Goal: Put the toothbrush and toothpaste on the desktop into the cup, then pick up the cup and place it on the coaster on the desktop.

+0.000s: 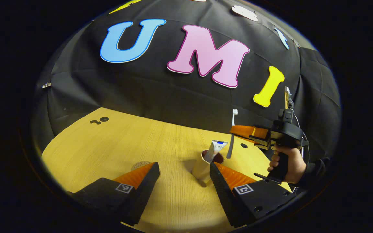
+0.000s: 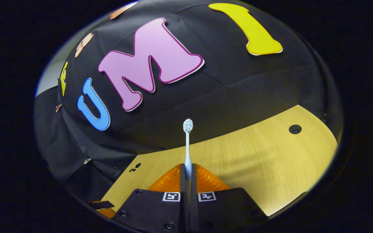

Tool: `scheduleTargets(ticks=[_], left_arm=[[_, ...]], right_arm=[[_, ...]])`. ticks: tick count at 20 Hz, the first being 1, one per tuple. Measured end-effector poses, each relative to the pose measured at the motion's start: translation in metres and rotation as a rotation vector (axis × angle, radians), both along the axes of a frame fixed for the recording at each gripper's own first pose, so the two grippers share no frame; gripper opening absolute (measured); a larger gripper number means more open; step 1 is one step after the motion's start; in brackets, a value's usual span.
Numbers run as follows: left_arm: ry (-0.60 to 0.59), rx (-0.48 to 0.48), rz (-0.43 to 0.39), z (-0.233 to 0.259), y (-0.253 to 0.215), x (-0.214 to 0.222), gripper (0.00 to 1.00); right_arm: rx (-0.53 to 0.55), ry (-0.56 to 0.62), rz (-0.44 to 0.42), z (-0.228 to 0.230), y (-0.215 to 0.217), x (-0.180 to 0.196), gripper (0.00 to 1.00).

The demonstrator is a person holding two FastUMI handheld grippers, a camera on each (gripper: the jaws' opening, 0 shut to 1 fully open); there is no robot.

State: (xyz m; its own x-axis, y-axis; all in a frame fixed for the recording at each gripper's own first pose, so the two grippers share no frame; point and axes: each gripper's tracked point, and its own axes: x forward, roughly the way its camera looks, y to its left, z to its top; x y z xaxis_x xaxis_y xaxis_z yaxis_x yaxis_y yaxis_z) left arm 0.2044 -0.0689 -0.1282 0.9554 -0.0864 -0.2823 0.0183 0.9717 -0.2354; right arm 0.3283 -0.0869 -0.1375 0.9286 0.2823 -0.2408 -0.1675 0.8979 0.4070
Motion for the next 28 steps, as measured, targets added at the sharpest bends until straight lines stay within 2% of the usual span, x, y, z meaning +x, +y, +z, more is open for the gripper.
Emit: scheduleTargets(ticks=[5,14,19,20,21,22,24,27,28], left_arm=[[0.032,0.017,-0.034,-0.014,-0.01,0.001,0.97],[0.078,0.051,-0.094,-0.038,-0.025,0.002,0.98],[0.089,0.06,-0.113,-0.05,-0.031,0.008,0.97],[0.091,0.061,-0.115,-0.051,-0.032,0.008,0.97],[0.092,0.061,-0.118,-0.053,-0.035,0.009,0.98],[0.094,0.062,-0.12,-0.054,-0.037,0.008,0.98],[0.101,0.065,-0.123,-0.058,-0.039,0.006,0.98],[0.1,0.079,-0.125,-0.059,-0.041,-0.003,0.98],[0.104,0.082,-0.123,-0.06,-0.041,-0.008,0.98]], right_arm=[[-0.011,-0.021,0.009,-0.022,0.001,0.014,0.05],[-0.014,-0.078,0.036,-0.05,0.007,0.003,0.05],[-0.023,-0.109,0.067,-0.06,0.011,-0.013,0.12],[-0.008,-0.115,0.07,-0.056,0.01,-0.018,0.27],[0.006,-0.117,0.078,-0.055,0.011,-0.023,0.18],[0.01,-0.113,0.089,-0.056,0.012,-0.027,0.29],[-0.006,-0.102,0.099,-0.056,0.01,-0.038,0.36],[-0.001,-0.074,0.073,-0.048,0.003,-0.046,0.97],[0.002,-0.059,0.054,-0.045,-0.001,-0.049,0.97]])
